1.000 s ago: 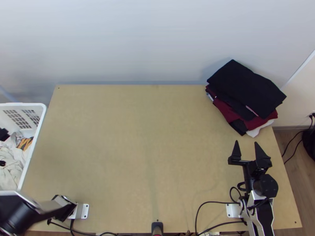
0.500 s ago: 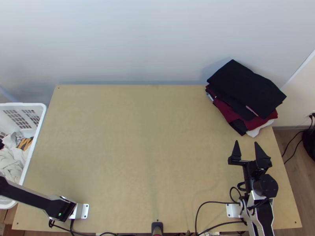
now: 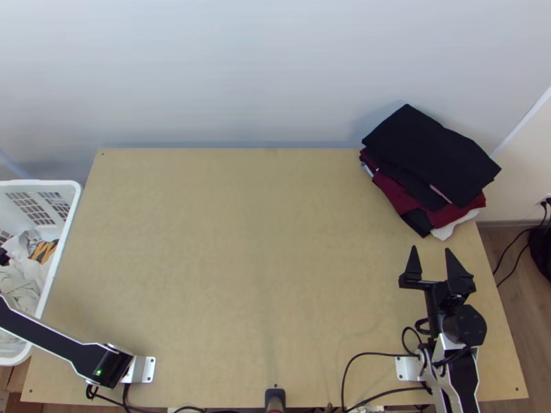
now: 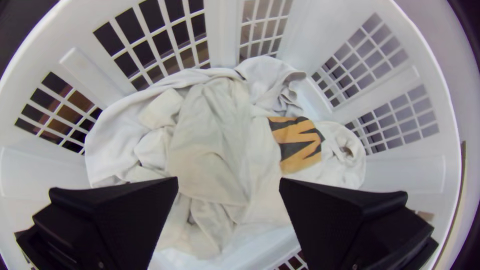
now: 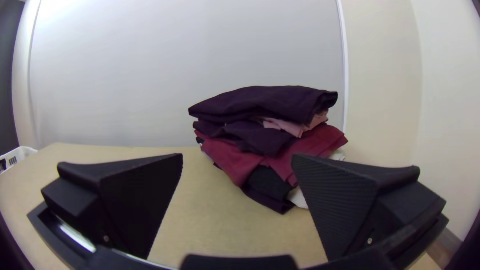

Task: Fold the t-shirt

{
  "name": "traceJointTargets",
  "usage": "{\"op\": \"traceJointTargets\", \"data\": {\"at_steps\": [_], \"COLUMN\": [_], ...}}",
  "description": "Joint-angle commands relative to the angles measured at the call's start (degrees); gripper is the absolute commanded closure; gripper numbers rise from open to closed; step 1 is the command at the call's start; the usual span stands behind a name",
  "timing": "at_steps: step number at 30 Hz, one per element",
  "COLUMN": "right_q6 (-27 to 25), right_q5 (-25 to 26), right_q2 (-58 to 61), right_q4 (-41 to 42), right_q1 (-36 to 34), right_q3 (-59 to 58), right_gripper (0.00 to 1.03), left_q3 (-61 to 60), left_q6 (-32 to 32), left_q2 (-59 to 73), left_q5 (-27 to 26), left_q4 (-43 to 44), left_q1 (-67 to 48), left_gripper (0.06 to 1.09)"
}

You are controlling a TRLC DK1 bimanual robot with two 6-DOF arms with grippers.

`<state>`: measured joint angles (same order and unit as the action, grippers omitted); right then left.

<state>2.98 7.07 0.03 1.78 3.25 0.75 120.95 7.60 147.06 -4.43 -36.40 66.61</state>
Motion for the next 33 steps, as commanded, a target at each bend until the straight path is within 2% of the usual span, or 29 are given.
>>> {"op": "traceJointTargets", "data": {"at_steps": [1,7,8,10,12,13,14,15,22,33], "right_q6": [0.18,0.18,0.18,0.18,0.18,0.18,0.18,0.18,0.18,0.18], "right_q5": [0.31,0.31,0.31,0.31,0.31,0.31,0.31,0.31,0.31,0.31], "right_q2": [-0.12,-0.12,-0.12,-0.12,-0.12,-0.12,-0.12,-0.12,-0.12,-0.12], "right_q4": [-0.90,-0.90,-0.90,-0.90,-0.90,-0.90,-0.90,-0.90,-0.90,-0.90], "right_q1": [-0.26,-0.26,-0.26,-0.26,-0.26,-0.26,-0.26,-0.26,-0.26,-0.26], "right_q3": [-0.40,-0.40,-0.40,-0.40,-0.40,-0.40,-0.40,-0.40,-0.40,-0.40], "right_gripper": [0.04,0.04,0.04,0.04,0.04,0.04,0.04,0.04,0.04,0.04], "left_q3": [6.41,6.94,7.02,7.02,7.02,7.02,7.02,7.11,7.20,7.02], "left_q6": [0.75,2.25,2.25,2.51,2.95,3.04,3.04,3.04,1.98,-5.31], "left_q2": [6.22,9.73,10.26,10.96,11.23,11.05,10.61,10.00,2.35,-18.92], "left_q5": [1.44,2.32,3.20,3.81,4.16,4.16,4.16,4.16,2.76,-7.18], "left_q4": [-2.88,-0.69,-0.25,0.63,1.95,2.56,4.06,5.47,4.50,0.02], "left_q1": [0.54,0.63,0.63,0.63,0.72,0.98,1.24,1.59,1.95,1.42], "left_gripper": [0.10,0.11,0.14,0.25,0.45,0.63,0.89,1.05,1.05,1.05]}}
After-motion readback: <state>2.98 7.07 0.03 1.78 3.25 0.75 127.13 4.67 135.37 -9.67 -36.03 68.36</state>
